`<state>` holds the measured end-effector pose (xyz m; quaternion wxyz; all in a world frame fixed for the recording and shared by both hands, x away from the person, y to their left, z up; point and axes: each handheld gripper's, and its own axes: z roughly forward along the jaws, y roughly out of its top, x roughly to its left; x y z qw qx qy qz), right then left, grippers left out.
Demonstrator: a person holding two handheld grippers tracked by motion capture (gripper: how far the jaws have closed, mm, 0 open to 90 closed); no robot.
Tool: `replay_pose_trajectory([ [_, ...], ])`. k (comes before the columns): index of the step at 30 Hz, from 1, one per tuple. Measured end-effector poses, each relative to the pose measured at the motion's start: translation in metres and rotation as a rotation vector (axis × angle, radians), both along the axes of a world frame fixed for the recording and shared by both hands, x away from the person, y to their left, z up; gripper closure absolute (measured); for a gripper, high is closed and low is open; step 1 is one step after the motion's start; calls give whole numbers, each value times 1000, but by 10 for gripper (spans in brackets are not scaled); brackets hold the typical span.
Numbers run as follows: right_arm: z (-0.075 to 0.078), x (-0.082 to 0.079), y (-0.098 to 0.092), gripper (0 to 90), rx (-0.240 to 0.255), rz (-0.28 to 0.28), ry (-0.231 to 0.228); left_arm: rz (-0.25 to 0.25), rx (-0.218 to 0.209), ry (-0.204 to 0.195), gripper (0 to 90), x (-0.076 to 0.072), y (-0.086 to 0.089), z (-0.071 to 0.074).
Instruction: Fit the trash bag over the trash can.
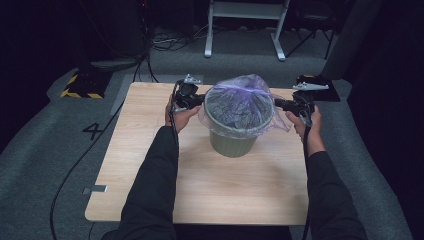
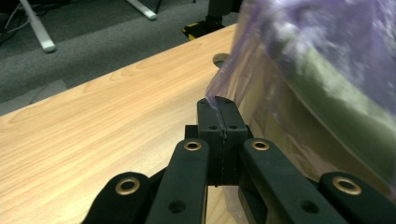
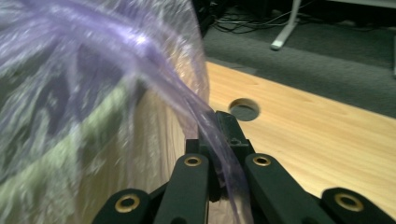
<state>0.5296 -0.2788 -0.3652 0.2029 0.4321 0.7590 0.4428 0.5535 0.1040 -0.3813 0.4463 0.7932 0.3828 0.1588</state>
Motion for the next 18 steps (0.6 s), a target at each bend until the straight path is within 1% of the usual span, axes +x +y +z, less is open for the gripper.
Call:
replay_pose_trajectory([
  [3,-5,-4,0,900,34,31,9,-21,-21,4,899,-4,3,-3],
  [4,-6,-6,0,900,42,43,12,-29,-28,8,899,-5,4,-4],
  [5,-6,-8,1,900,49,56,15,-40,-35,21,898,-6,6,-4],
  [8,-6,-14,3,900,38,78,11,-56,-14,10,898,-11,9,-5],
  [11,-5,-19,3,900,44,88,7,-62,-26,2,896,-18,15,-5],
  [12,-5,-21,3,900,42,86,4,-56,-22,6,866,-19,17,-4],
  [14,-3,-24,2,900,40,90,-4,-17,-21,-6,699,-23,22,-1],
  [16,-1,-26,1,900,32,87,-11,5,-31,-46,573,-30,27,6],
  [17,0,-27,0,900,32,88,-15,21,-44,-63,489,-36,30,10],
  [18,2,-29,-1,900,28,82,-21,25,-63,-78,395,-42,32,14],
])
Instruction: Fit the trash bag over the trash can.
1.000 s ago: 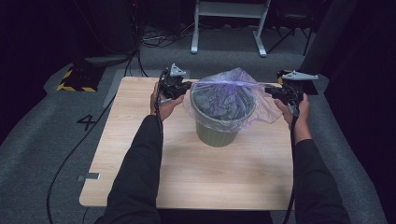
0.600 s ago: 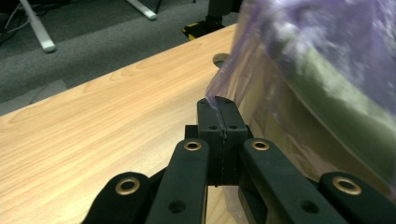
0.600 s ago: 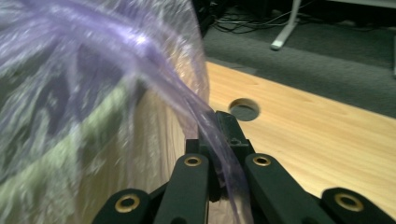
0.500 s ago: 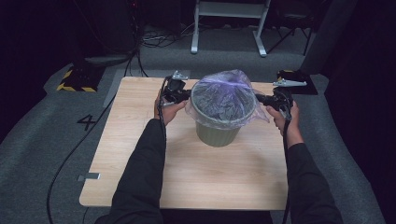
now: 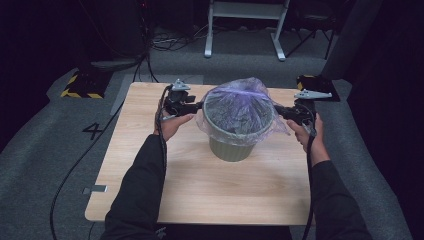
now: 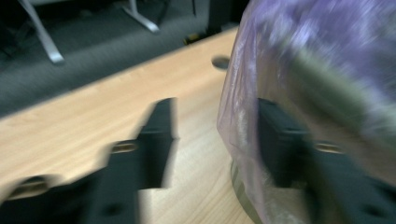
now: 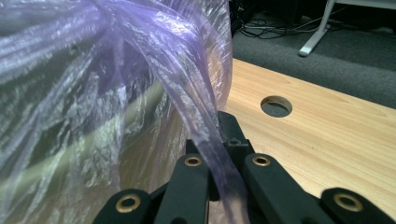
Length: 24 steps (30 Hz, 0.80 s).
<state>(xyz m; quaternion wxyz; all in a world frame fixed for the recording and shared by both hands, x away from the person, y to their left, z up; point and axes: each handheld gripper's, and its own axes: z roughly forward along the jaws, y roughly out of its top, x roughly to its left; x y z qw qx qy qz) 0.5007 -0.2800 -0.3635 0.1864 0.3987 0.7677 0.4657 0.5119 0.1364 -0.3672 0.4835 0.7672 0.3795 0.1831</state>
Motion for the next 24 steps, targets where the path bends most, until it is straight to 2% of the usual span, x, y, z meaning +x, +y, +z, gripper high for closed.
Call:
replay_pose_trajectory([
  [3,4,-4,-4,900,-4,-4,-11,-39,-25,-73,324,-22,6,10],
  [4,5,-5,-5,900,-5,-6,-15,-56,-28,-87,288,-29,7,13],
  [7,8,-7,-6,900,-8,-10,-17,-79,-8,-110,245,-47,9,16],
  [8,8,-8,-6,900,-12,-10,-20,-91,-27,-111,232,-52,11,15],
  [10,10,-9,-6,900,-10,-11,-23,-103,-25,-123,226,-62,13,14],
  [12,11,-10,-6,900,-13,-10,-25,-135,-31,-143,216,-74,12,11],
  [15,13,-11,-5,900,-15,-7,-24,-190,-19,-172,180,-93,3,5],
  [17,14,-11,-5,900,-16,-7,-26,-238,-5,-173,166,-106,-7,-1],
  [19,16,-11,-4,900,-18,-6,-26,-241,24,-184,156,-117,-20,-8],
  [20,16,-11,-3,900,-20,-3,-26,-251,18,-180,152,-120,-24,-12],
  [21,16,-12,-3,900,-20,-3,-26,-255,16,-176,152,-123,-29,-14],
  [24,16,-12,-1,900,-24,-3,-26,-234,54,-191,152,-124,-41,-22],
])
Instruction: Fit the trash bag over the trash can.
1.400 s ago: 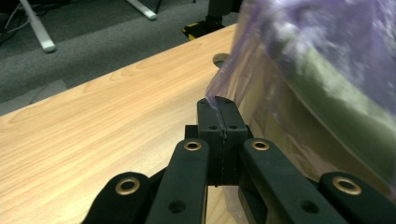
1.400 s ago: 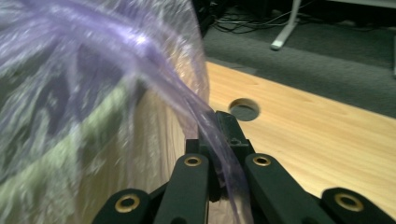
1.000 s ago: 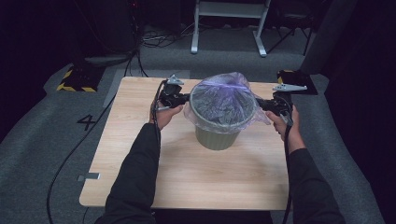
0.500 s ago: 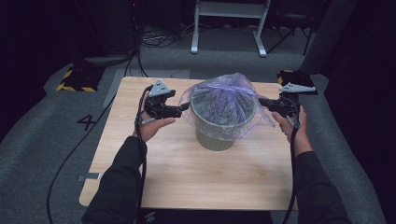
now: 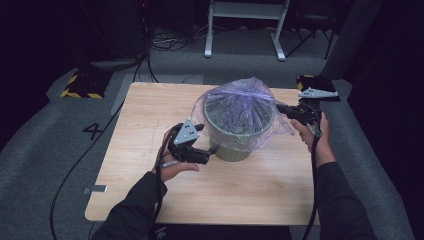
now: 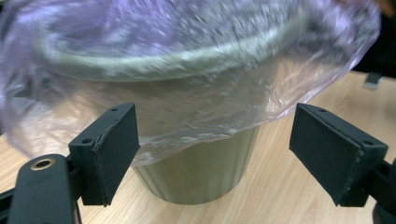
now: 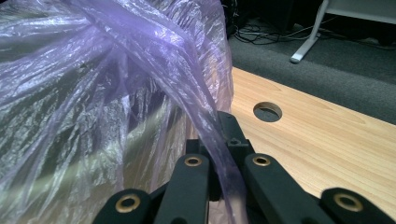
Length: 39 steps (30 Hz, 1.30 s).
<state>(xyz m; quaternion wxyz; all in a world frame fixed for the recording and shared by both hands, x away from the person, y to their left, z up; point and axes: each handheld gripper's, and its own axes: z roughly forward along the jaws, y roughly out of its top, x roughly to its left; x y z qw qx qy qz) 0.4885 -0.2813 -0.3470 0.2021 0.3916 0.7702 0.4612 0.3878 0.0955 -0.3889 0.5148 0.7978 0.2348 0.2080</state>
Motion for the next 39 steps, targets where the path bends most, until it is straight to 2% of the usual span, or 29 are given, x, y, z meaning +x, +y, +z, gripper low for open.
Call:
replay_pose_trajectory([
  [2,0,-1,1,900,4,3,-1,14,6,14,153,3,-6,-3],
  [4,1,-2,2,900,1,9,-4,32,20,7,182,5,-10,-4],
  [5,1,-2,3,900,2,11,-5,34,27,-12,231,5,-11,-4],
  [7,2,-3,4,900,2,15,-5,67,58,-39,379,5,-12,-3],
  [8,2,-4,4,900,3,17,-6,62,63,-49,438,5,-12,-3],
  [10,3,-5,5,900,1,21,-6,54,69,-68,660,4,-10,-2],
  [12,4,-6,5,900,1,23,-10,42,87,-81,808,3,-10,-2],
  [14,5,-8,4,849,7,16,-16,15,92,-81,896,2,-9,-3],
  [18,10,-12,1,564,12,-4,-34,-32,131,-60,899,0,-9,-7],
  [20,13,-16,-3,462,11,10,-34,-49,140,-51,899,-1,-9,-10],
  [22,16,-20,-5,367,-21,14,-47,-58,147,-47,899,-1,-9,-12],
  [24,19,-26,-8,274,-40,17,-73,-62,137,-33,899,0,-8,-13],
  [28,26,-41,-9,199,-64,69,-141,-71,133,-22,899,1,-8,-13],
  [34,35,-57,1,199,-56,188,-220,-88,149,-3,900,3,-11,-15],
  [35,36,-58,3,259,-44,201,-233,-92,154,1,900,4,-12,-16],
  [37,38,-59,4,526,1,235,-268,-106,172,11,900,6,-15,-18],
  [39,38,-58,4,694,64,254,-280,-118,191,18,900,7,-19,-20],
])
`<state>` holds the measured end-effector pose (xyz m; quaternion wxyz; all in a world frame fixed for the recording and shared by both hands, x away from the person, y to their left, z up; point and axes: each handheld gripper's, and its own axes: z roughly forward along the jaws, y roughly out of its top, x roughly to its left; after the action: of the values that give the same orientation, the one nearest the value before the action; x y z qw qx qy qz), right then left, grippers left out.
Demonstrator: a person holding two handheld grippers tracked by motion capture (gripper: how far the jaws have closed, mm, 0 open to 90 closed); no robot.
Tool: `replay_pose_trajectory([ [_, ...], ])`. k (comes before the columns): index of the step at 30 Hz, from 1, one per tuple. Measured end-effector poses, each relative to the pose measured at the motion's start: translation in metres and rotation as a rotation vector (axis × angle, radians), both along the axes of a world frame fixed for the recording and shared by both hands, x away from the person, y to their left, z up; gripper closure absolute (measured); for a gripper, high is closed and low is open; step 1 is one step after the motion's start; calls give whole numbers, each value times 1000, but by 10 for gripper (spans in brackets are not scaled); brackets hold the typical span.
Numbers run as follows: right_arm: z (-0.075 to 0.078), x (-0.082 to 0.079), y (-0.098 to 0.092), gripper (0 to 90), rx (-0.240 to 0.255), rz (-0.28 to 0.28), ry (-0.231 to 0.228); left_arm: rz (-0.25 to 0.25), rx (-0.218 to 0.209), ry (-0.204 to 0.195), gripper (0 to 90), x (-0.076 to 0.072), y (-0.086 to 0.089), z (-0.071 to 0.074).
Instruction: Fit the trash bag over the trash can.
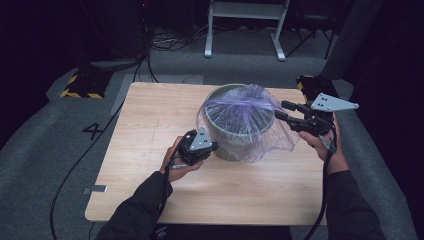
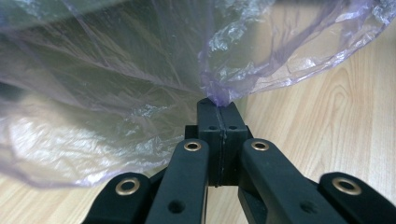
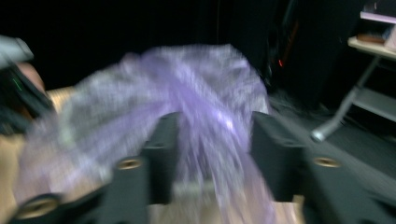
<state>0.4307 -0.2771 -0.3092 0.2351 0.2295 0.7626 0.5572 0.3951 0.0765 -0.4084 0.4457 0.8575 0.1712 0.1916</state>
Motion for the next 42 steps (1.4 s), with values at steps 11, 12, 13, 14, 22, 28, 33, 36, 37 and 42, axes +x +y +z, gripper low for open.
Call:
replay_pose_trajectory([
  [11,7,26,13,900,6,-100,40,-47,10,37,900,3,-4,-6],
  [12,9,25,13,843,-3,-78,38,-43,9,34,900,3,-3,-6],
  [13,10,24,12,740,2,-39,48,-44,3,37,900,3,-2,-6],
  [14,11,21,12,663,-2,-30,45,-40,0,36,900,3,-2,-7],
  [22,14,8,30,418,-172,97,49,-42,-20,44,900,2,-3,-8],
  [28,3,18,42,619,-316,53,68,-50,-19,52,900,2,-4,-8],
  [33,2,28,42,889,-331,-14,77,-59,-16,57,900,3,-1,-8],
  [36,3,33,39,900,-315,-59,79,-70,-2,63,900,3,0,-9],
  [37,5,35,37,900,-293,-64,82,-72,1,71,900,2,0,-10],
  [42,11,50,26,900,-173,-149,109,-95,46,81,900,1,0,-16],
])
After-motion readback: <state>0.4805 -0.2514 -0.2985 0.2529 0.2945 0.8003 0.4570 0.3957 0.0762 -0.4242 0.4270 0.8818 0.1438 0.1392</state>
